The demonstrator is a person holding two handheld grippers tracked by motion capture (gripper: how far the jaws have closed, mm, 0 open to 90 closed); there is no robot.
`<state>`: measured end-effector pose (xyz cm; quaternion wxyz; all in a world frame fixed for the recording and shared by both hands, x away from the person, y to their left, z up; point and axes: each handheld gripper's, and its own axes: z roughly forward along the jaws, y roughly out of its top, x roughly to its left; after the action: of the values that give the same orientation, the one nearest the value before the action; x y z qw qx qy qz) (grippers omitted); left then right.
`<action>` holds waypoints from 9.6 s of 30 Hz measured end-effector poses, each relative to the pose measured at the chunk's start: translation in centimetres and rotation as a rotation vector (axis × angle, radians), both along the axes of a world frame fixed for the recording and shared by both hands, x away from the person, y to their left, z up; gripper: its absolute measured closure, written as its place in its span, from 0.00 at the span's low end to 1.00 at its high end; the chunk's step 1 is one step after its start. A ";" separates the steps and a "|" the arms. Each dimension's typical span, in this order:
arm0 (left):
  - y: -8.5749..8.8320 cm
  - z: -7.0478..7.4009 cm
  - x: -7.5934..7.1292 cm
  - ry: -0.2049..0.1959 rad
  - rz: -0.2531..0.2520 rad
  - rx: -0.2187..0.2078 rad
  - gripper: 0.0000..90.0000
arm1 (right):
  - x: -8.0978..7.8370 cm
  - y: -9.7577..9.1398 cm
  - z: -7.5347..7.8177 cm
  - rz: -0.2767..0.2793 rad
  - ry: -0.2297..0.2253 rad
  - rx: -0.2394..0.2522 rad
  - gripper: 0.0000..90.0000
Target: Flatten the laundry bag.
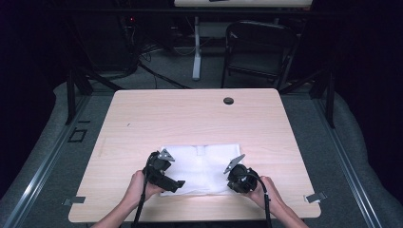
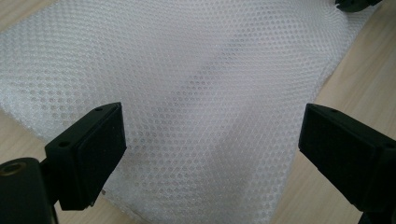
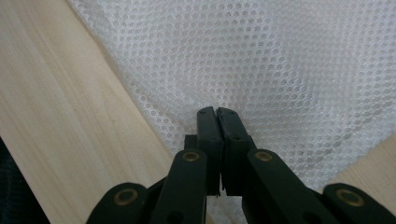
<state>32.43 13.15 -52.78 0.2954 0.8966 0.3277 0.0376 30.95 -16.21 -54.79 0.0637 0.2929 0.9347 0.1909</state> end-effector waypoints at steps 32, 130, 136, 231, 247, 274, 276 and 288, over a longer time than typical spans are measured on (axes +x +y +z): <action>-2.2 -0.8 -1.7 -0.007 -0.112 0.053 0.17 | -0.1 -0.8 2.6 -0.057 -0.040 0.103 0.99; -1.5 1.3 -3.5 -0.185 -0.078 0.101 0.83 | -0.3 -2.1 8.4 -0.156 -0.142 0.242 0.98; -1.5 2.3 -3.0 -0.185 -0.057 0.077 0.99 | -0.3 -2.1 8.4 -0.167 -0.167 0.224 0.97; -2.7 7.3 14.1 -0.158 0.246 0.143 0.99 | -3.3 -1.8 -0.5 0.131 0.061 0.038 1.00; -2.9 5.3 15.8 -0.147 0.287 0.152 0.99 | -4.2 -2.1 -0.4 0.160 0.069 0.012 1.00; -2.3 5.0 15.3 -0.187 0.263 0.003 0.20 | -2.5 -4.8 1.8 0.021 0.046 0.177 1.00; -2.6 5.2 14.4 -0.201 0.247 -0.018 0.18 | -2.4 -5.0 1.9 -0.001 0.043 0.168 1.00; -5.5 4.5 8.3 -0.205 0.040 -0.053 0.16 | -2.0 -5.5 1.7 -0.090 0.040 0.132 1.00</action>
<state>40.71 7.62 -48.28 0.3503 0.8732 0.3146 0.1261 28.94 -21.67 -53.05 0.0342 0.3421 0.9070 0.2432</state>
